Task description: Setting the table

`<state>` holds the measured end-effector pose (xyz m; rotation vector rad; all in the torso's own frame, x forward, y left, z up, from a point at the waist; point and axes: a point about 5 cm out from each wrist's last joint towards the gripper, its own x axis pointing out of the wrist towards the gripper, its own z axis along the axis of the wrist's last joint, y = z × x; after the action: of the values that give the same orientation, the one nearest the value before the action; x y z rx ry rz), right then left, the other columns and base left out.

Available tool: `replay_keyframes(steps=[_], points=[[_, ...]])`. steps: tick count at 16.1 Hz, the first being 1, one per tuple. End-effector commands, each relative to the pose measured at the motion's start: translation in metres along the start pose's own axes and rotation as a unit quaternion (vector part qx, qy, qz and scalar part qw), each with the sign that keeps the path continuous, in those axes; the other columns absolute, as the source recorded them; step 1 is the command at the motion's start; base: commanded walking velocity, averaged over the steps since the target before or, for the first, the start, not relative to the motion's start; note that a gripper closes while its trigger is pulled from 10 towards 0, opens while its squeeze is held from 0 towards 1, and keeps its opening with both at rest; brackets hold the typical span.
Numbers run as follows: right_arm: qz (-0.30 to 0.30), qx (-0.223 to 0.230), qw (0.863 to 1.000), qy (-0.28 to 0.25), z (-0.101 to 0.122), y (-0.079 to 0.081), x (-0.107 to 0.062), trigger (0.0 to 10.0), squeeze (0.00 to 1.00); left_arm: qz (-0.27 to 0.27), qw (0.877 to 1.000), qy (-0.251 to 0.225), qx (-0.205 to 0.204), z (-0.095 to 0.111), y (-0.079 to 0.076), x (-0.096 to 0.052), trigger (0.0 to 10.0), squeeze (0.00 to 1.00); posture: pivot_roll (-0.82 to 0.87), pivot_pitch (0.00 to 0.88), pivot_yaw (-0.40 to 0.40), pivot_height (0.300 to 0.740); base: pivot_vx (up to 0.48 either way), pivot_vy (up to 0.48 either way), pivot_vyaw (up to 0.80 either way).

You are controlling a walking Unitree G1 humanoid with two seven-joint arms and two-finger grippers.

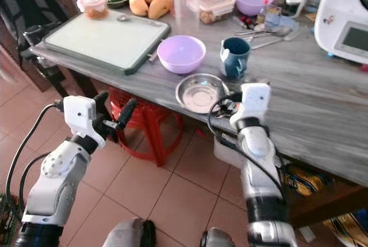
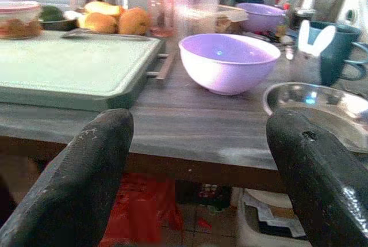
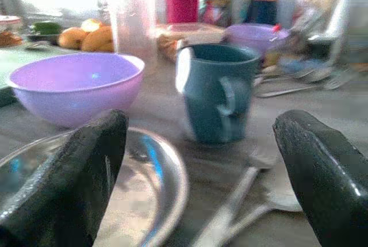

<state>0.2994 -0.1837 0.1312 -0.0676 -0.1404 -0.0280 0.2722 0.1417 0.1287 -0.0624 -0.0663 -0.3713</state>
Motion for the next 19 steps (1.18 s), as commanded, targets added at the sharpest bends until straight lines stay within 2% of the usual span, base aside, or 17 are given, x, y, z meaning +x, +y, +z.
replay_keyframes(steps=[1,2,3,4,6,8,10,11,12,13,14,16,17,18,19], points=[[-0.03,-0.017,0.999,0.005,0.002,-0.005,-0.005,10.0,0.0,0.004,1.0,-0.002,0.002,0.0,0.001,0.002,10.0,0.0,0.01,0.0,0.05,0.74,0.0,0.0,0.0],[-0.051,-0.02,0.998,0.012,0.001,-0.009,-0.011,10.0,0.0,0.004,1.0,-0.004,0.0,-0.001,0.001,0.003,10.0,0.0,-0.01,0.0,0.049,0.74,0.0,0.0,0.0],[-0.103,-0.029,0.993,0.042,-0.007,-0.017,-0.028,10.0,0.0,-0.001,1.0,-0.006,-0.005,-0.003,-0.003,0.006,10.0,0.0,-0.02,0.0,0.049,0.74,0.0,0.0,0.0],[-0.112,-0.022,0.992,0.049,-0.009,-0.018,-0.03,10.0,0.0,-0.002,1.0,-0.006,-0.006,-0.003,-0.004,0.007,10.0,0.0,-0.03,0.0,0.049,0.74,0.0,0.0,0.0],[-0.116,-0.027,0.99,0.076,-0.016,-0.016,-0.036,10.0,0.0,-0.004,1.0,-0.006,-0.008,-0.004,-0.004,0.007,10.0,0.0,-0.04,0.0,0.049,0.74,0.0,0.0,0.0],[-0.116,0.0,0.987,0.114,-0.024,-0.011,-0.042,10.0,0.0,-0.003,1.0,-0.001,-0.008,-0.006,-0.002,0.004,10.0,0.0,-0.03,0.0,0.046,0.74,0.0,0.0,0.0],[-0.11,0.003,0.984,0.143,-0.03,-0.004,-0.043,10.0,0.0,0.0,1.0,0.009,-0.009,-0.01,0.0,-0.001,10.0,0.0,-0.03,0.0,0.045,0.74,0.0,0.0,0.0],[-0.101,0.004,0.983,0.155,-0.032,-0.001,-0.04,2.8,0.0,0.001,1.0,0.015,-0.01,-0.013,0.0,-0.003,10.0,0.0,-0.02,0.0,0.047,0.74,0.0,0.0,0.0],[-0.1,0.005,0.982,0.158,-0.032,0.0,-0.038,0.0,0.0,0.001,1.0,0.016,-0.01,-0.013,0.0,-0.003,10.0,0.0,-0.02,0.0,0.047,0.74,0.0,0.0,0.0],[-0.097,0.006,0.983,0.159,-0.032,0.001,-0.034,0.0,0.0,0.001,1.0,0.018,-0.011,-0.014,-0.001,-0.004,10.0,0.0,-0.02,0.0,0.048,0.74,0.0,0.0,0.0],[-0.097,0.004,0.983,0.158,-0.029,0.0,-0.031,2.9,0.0,0.0,1.0,0.021,-0.01,-0.014,0.0,-0.005,10.0,0.0,-0.02,0.002,0.05,0.74,0.0,0.0,0.0],[-0.094,0.006,0.982,0.162,-0.029,0.0,-0.028,3.4,0.0,0.0,1.0,0.022,-0.008,-0.015,0.001,-0.006,10.0,0.0,-0.02,0.006,0.051,0.74,0.0,0.0,0.0],[-0.09,0.008,0.981,0.171,-0.03,0.001,-0.024,9.3,0.0,-0.001,1.0,0.024,-0.006,-0.015,0.001,-0.006,10.0,0.0,-0.02,0.011,0.053,0.74,0.0,0.0,0.0],[-0.089,0.01,0.98,0.175,-0.031,0.002,-0.024,9.9,0.0,-0.001,1.0,0.024,-0.006,-0.015,0.001,-0.006,10.0,0.0,-0.02,0.012,0.053,0.74,0.0,0.0,0.0],[-0.087,0.028,0.979,0.183,-0.031,0.006,-0.023,10.0,0.0,-0.002,1.0,0.025,-0.005,-0.015,0.001,-0.006,10.0,0.0,-0.01,0.014,0.052,0.74,0.0,0.0,0.0]])
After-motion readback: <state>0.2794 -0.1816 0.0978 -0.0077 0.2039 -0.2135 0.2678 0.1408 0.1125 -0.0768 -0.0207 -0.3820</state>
